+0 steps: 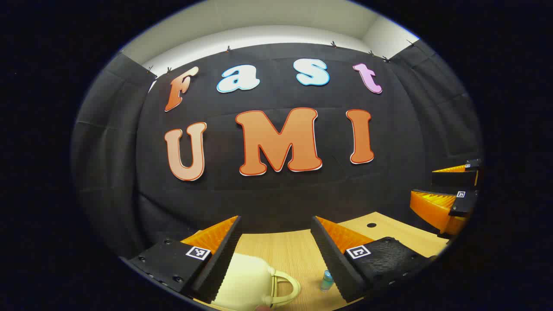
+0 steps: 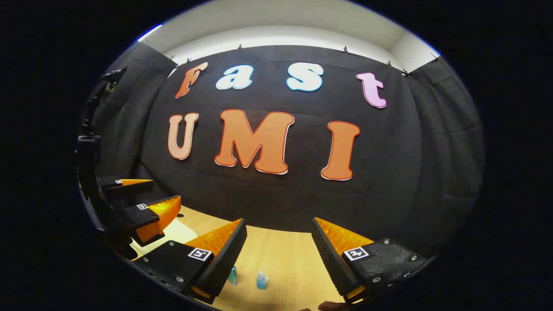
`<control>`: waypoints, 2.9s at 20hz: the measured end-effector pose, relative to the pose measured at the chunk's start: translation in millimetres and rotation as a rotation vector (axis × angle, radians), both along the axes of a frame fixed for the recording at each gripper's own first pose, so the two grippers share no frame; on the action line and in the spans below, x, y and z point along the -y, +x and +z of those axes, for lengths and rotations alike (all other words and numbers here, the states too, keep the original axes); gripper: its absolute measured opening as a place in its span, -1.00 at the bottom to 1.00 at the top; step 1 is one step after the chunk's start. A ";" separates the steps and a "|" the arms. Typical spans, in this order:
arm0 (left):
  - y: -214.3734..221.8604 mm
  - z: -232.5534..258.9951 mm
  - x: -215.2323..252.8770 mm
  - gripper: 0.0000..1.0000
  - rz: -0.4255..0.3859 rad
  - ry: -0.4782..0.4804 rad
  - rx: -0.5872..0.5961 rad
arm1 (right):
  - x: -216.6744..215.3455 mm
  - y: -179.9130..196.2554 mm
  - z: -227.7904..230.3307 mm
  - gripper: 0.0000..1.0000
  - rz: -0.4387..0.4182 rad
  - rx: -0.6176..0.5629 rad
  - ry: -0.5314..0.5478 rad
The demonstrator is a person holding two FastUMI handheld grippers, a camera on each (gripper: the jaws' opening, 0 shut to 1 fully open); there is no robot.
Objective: First open the suitcase, pack the skin care products into it, and then close the suitcase.
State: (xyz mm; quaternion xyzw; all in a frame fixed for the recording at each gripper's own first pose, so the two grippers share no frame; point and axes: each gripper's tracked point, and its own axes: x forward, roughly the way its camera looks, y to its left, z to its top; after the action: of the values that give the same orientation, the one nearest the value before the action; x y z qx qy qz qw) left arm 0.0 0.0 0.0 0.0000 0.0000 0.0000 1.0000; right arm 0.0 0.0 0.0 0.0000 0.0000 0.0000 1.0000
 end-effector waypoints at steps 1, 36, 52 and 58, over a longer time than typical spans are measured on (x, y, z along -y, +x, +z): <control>4.1 2.9 1.4 1.00 0.005 0.004 0.009 | 0.7 3.5 3.5 0.84 0.014 0.025 0.007; 10.5 -198.2 33.5 0.95 -0.127 0.594 -0.366 | 66.1 30.6 -12.0 0.90 -0.072 0.041 -0.056; -6.1 -288.2 36.3 0.43 -0.277 1.213 -0.439 | 86.5 23.9 -28.0 0.90 -0.096 0.016 -0.045; 5.3 -305.7 33.5 -0.75 -0.279 1.299 -0.485 | 89.3 23.6 -32.9 0.89 -0.086 0.014 -0.043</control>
State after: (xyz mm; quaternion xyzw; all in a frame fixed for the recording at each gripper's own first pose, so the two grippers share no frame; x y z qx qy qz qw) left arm 5.3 -33.5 -305.7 0.5967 0.2226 -0.1284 0.7602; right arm 23.6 -89.3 -32.9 -0.0215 -0.0071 -0.0430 0.9988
